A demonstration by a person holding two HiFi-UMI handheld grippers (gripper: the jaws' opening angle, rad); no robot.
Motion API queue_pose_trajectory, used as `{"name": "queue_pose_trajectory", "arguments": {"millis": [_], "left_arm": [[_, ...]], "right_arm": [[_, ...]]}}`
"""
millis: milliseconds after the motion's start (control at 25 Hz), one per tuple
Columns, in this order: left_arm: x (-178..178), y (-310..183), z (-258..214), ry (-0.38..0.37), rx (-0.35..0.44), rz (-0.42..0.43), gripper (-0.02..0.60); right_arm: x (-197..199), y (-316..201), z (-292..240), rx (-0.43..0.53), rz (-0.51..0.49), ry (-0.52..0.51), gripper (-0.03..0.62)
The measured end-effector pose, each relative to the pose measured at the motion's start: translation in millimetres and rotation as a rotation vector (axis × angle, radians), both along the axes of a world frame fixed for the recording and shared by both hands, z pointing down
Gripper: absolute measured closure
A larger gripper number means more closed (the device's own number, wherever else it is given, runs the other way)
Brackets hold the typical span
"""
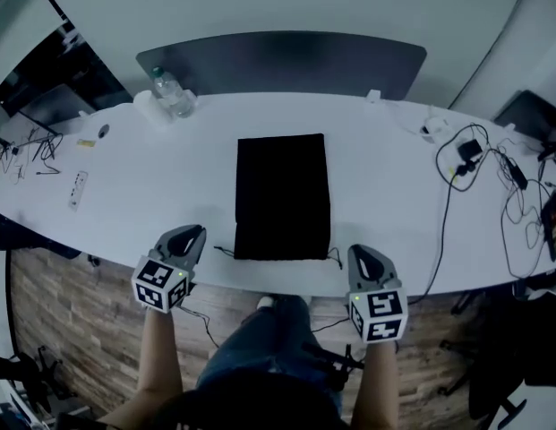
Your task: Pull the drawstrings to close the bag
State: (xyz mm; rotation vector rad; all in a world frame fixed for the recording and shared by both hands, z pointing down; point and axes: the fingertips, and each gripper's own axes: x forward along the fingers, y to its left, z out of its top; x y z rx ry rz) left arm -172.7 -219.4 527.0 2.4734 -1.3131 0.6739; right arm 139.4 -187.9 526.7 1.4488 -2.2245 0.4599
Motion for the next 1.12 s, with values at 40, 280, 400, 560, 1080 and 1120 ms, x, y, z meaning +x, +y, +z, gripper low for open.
{"name": "queue_pose_trajectory", "arguments": {"millis": [40,280,400,560,1080,1120], "left_arm": [[1.5,0.4,5.3,-0.011,-0.017,0.032,0.547],[9.3,10.9,37.3,-0.056,-0.126,0.25,0.485],[13.5,21.0,55.3,-0.082,-0.183,0.349,0.471],[17.1,30.7,83.8,-0.178,-0.247,0.477,0.456],[20.4,38.4,130.2,-0.471,-0.329,0.846,0.46],[20.6,39.7,130.5,-0.482,-0.332,0.868,0.47]], "right_arm": [[0.6,3.2,5.9,-0.021,-0.004,0.009,0.597],[-4.6,22.3,41.4,-0.145,-0.053,0.058,0.52],[-7.8,31.3,61.6,-0.209,-0.071,0.067,0.499],[-11.4,38.0,84.5,-0.278,-0.087,0.09,0.484],[-16.7,39.2,102.3,-0.331,-0.082,0.111,0.482],[-17.4,39.3,104.2,-0.338,-0.088,0.116,0.48]]}}
